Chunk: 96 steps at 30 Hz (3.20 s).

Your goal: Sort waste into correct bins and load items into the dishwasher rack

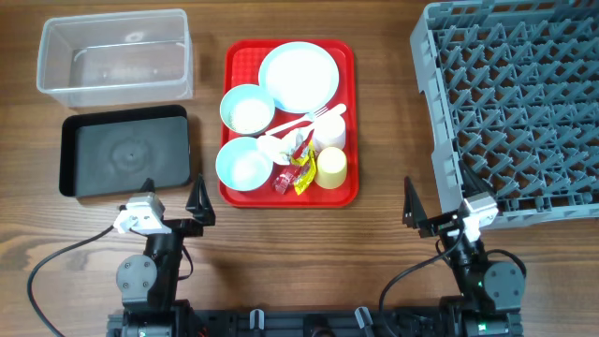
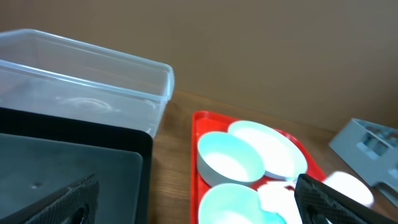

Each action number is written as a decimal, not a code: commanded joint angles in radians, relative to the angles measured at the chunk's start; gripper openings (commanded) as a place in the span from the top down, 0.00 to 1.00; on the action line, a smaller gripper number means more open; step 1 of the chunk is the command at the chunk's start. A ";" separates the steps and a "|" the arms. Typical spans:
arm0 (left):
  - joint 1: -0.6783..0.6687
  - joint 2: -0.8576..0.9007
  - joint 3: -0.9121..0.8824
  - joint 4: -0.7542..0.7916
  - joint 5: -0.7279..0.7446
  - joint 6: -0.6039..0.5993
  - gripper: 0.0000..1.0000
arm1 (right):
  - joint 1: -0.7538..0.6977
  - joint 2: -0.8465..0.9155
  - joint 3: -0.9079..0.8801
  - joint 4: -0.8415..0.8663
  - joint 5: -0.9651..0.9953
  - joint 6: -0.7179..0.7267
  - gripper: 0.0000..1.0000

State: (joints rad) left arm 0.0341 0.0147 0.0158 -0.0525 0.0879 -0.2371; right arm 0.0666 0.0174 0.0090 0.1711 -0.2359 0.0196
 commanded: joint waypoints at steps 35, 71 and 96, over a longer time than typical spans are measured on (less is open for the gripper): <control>-0.006 1.146 0.999 -0.783 0.208 0.123 0.00 | -0.005 0.958 0.977 -0.758 -0.082 -0.030 0.00; -0.535 1.667 1.153 -0.540 -0.056 0.226 0.00 | -0.005 1.181 1.001 -0.768 -0.080 0.269 0.00; -0.537 1.725 1.141 -0.488 -0.056 0.256 0.28 | -0.005 1.181 1.001 -0.771 -0.076 0.269 0.00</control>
State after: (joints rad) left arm -0.4995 1.6855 1.1458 -0.5438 0.0456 0.0032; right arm 0.0666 1.1969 0.9920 -0.5991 -0.2993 0.2729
